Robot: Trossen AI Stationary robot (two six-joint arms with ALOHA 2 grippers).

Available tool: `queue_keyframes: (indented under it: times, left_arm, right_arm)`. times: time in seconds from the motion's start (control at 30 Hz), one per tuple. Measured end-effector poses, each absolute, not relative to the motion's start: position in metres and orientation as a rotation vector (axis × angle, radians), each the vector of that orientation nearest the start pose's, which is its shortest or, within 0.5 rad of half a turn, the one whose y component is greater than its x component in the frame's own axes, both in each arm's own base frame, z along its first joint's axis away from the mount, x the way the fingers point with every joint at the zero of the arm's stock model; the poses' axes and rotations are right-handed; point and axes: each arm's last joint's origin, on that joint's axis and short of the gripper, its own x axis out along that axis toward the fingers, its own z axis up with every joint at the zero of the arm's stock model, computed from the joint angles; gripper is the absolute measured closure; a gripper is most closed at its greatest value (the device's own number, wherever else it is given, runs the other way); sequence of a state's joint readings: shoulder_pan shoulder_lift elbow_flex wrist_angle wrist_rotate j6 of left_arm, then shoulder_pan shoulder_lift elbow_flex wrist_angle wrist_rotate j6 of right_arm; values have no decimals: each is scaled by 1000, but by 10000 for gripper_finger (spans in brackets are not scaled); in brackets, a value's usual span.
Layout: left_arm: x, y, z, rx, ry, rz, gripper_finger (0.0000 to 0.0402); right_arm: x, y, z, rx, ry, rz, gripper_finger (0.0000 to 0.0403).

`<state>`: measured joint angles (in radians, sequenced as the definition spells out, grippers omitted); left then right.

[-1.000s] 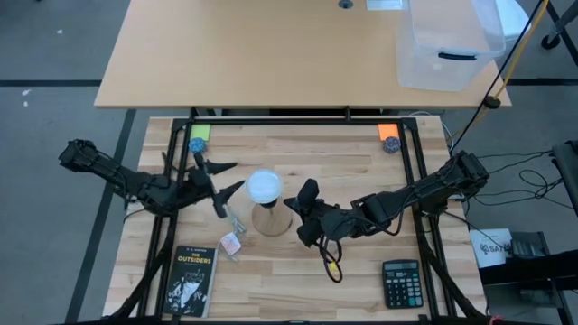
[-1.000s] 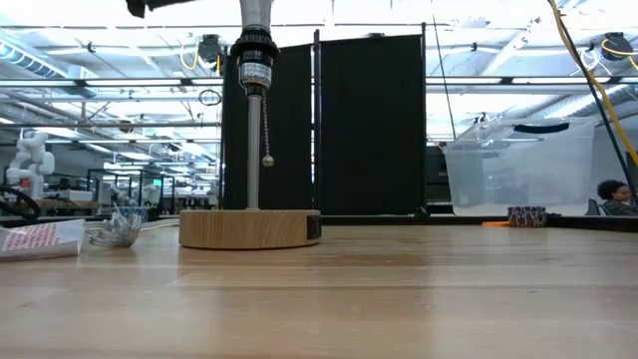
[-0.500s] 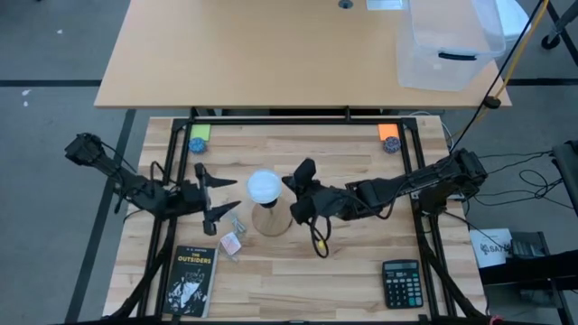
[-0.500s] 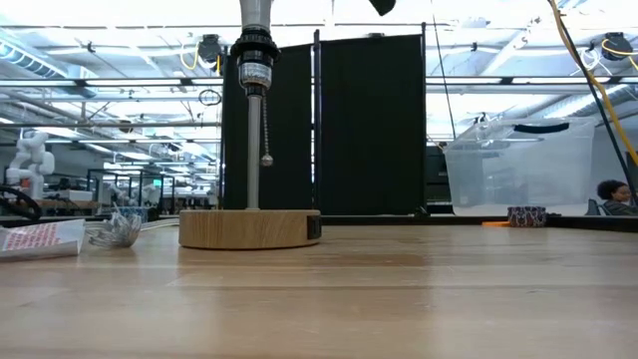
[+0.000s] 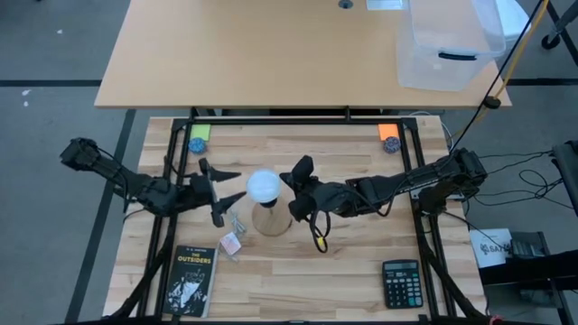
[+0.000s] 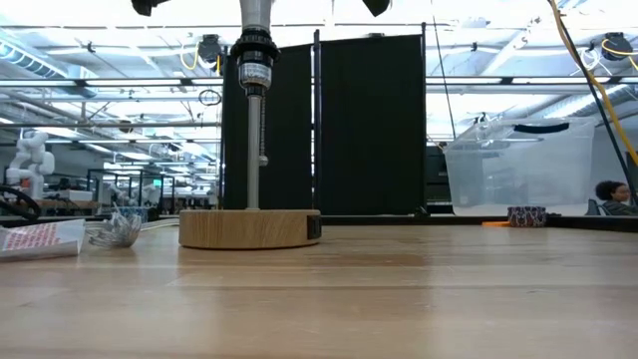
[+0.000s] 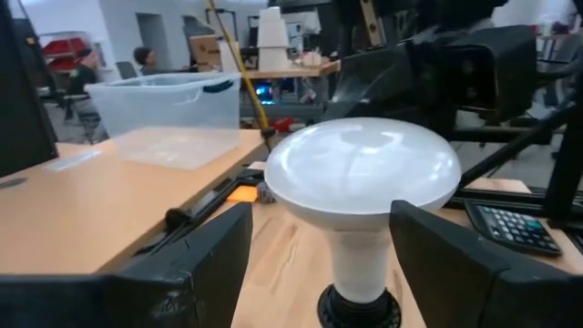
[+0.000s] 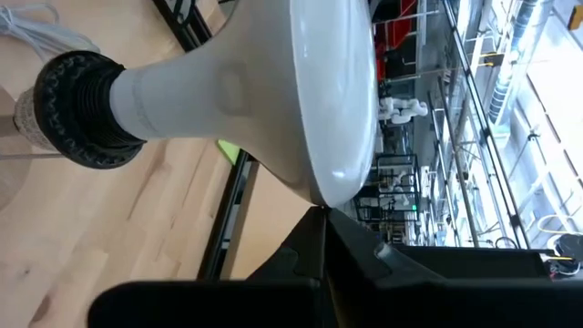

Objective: Screw lightbulb
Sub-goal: Insert the lightbulb on the lamp

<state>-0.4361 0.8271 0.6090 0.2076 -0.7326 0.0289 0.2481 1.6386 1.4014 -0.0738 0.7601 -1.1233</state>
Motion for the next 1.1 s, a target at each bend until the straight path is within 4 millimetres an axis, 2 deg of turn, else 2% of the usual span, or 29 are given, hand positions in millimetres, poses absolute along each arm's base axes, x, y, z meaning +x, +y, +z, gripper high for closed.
queue_keyframes:
  times: [0.5,0.77,0.83,0.97,1.1]
  left_arm:
    - [182,-45,296,25,51,404,138]
    - [184,-34,286,15,123,511,138]
    - [184,-32,289,4,106,520,138]
    - [183,-35,289,19,108,501,138]
    - [173,-42,297,32,73,444,138]
  right_arm:
    - [363,86,339,-1258,541,-279,403]
    - [362,102,338,-1243,473,-183,403]
    - [361,105,339,-1228,460,-175,403]
    - [359,109,336,-1203,476,-163,403]
    - [356,110,330,-1158,525,-146,403]
